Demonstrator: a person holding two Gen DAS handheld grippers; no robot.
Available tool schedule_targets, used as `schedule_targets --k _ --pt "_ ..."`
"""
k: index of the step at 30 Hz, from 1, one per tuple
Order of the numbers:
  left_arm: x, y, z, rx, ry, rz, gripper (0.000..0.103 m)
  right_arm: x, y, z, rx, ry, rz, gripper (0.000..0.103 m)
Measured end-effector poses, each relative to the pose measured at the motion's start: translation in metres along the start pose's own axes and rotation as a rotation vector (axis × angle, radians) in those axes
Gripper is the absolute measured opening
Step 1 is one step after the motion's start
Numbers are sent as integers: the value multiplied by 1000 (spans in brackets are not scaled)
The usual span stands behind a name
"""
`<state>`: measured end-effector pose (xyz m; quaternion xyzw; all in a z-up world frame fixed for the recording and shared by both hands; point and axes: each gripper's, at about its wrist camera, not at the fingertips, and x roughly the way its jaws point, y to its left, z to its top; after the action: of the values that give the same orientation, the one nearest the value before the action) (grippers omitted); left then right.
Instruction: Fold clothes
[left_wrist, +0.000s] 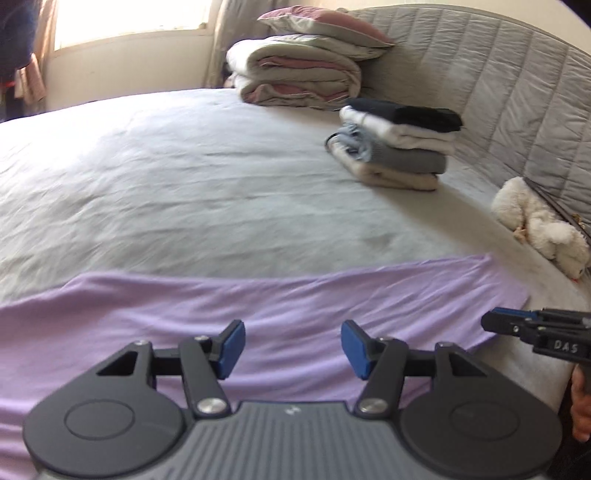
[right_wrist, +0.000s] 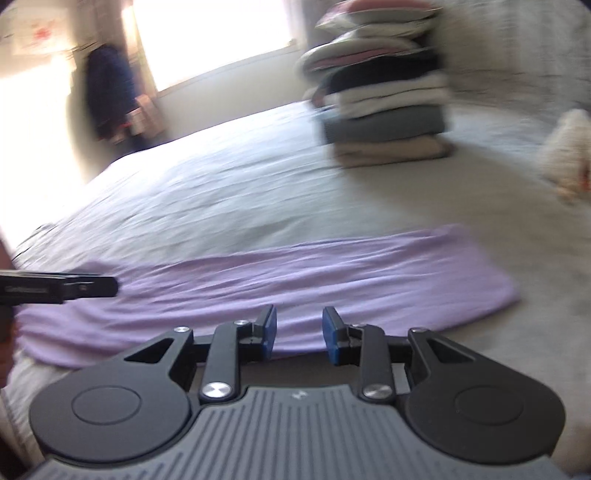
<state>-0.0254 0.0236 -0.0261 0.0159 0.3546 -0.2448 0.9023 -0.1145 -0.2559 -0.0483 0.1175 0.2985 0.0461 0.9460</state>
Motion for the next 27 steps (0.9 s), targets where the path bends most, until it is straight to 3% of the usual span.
schedule_targets --k 9,21,24,27 --pt "-24 70 -33 -52 21 36 59 30 54 0 -66 135 216 32" --pt "-80 99 -74 22 134 -136 60 26 98 -14 -159 303 403 39" --pt "-93 106 -78 5 113 -133 62 24 108 -12 -183 318 420 39" --pt "-103 124 -74 -83 50 -114 62 25 119 -4 -197 303 425 39"
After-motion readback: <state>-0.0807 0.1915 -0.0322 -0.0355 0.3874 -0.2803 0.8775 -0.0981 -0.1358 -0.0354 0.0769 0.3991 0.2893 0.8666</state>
